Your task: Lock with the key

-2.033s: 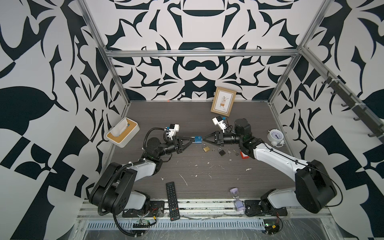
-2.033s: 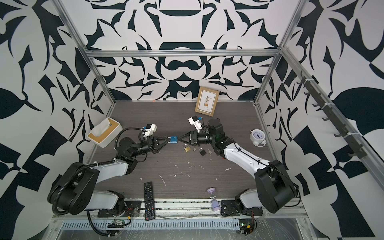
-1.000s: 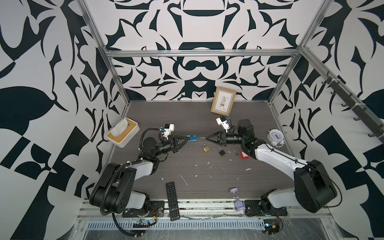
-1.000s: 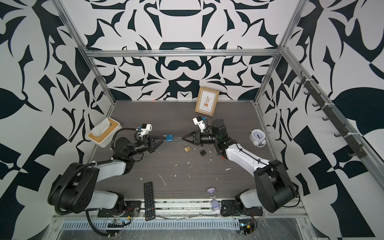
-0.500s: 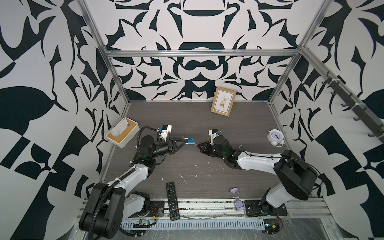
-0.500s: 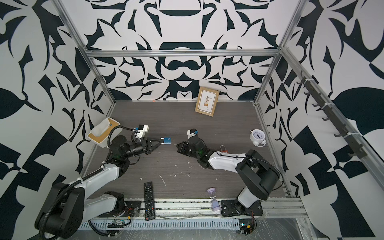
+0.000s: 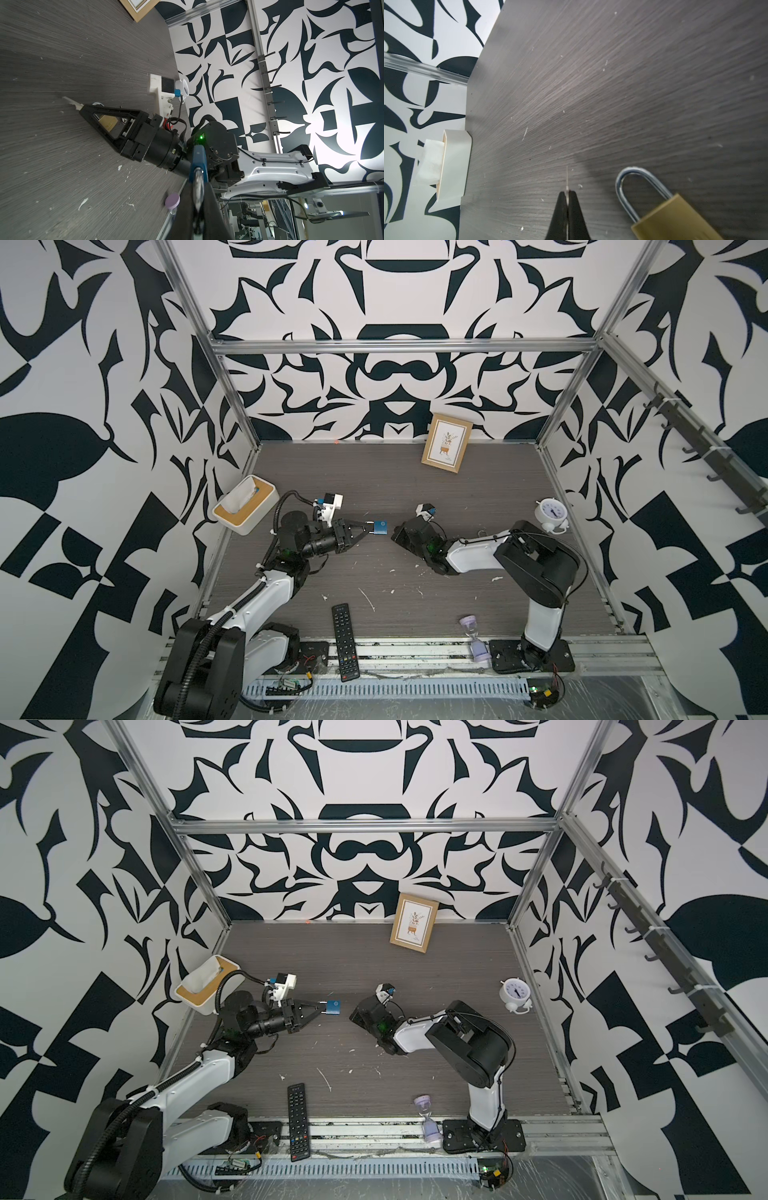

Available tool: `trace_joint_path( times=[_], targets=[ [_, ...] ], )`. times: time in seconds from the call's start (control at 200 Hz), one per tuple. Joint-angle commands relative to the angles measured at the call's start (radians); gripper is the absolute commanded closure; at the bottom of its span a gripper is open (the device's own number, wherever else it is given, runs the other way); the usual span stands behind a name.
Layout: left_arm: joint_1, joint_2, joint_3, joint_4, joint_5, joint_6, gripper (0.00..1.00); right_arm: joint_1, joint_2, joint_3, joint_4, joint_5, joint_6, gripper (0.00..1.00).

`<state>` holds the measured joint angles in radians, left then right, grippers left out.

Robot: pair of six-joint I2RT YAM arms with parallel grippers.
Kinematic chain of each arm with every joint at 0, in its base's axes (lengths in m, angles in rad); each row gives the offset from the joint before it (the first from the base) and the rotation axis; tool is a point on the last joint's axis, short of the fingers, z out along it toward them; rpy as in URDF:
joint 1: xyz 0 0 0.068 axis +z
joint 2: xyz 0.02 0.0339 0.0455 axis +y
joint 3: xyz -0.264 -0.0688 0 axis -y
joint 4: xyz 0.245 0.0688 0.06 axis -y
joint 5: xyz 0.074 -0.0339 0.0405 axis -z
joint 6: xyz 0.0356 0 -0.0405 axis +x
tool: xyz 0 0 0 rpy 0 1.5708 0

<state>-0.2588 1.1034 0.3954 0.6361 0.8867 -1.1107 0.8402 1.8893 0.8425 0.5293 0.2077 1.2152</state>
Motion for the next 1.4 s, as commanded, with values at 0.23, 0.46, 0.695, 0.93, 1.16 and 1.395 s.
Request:
trace_joint_path(
  times=[0.23, 0.46, 0.695, 0.93, 1.16, 1.395],
  targets=[
    [0.009, -0.006, 0.013, 0.008, 0.024, 0.036, 1.00, 0.015, 0.002, -0.037, 0.048, 0.043, 0.082, 1.00],
    [0.009, -0.011, -0.001, 0.005, 0.015, 0.044, 1.00, 0.041, -0.005, -0.079, 0.058, 0.067, 0.113, 0.89],
    [0.009, 0.010, -0.004, 0.008, 0.009, 0.056, 1.00, 0.053, -0.035, -0.103, 0.043, 0.088, 0.113, 0.57],
    [0.009, 0.019, 0.017, -0.018, 0.012, 0.087, 1.00, 0.054, -0.254, -0.209, -0.023, 0.049, 0.086, 0.53],
    [0.009, 0.022, 0.063, -0.022, 0.128, 0.095, 1.00, -0.064, -0.450, -0.369, 0.414, -0.437, -0.093, 0.40],
    [0.008, 0.023, 0.081, -0.014, 0.187, 0.081, 1.00, -0.146, -0.393, -0.353, 0.701, -0.702, 0.041, 0.40]
  ],
)
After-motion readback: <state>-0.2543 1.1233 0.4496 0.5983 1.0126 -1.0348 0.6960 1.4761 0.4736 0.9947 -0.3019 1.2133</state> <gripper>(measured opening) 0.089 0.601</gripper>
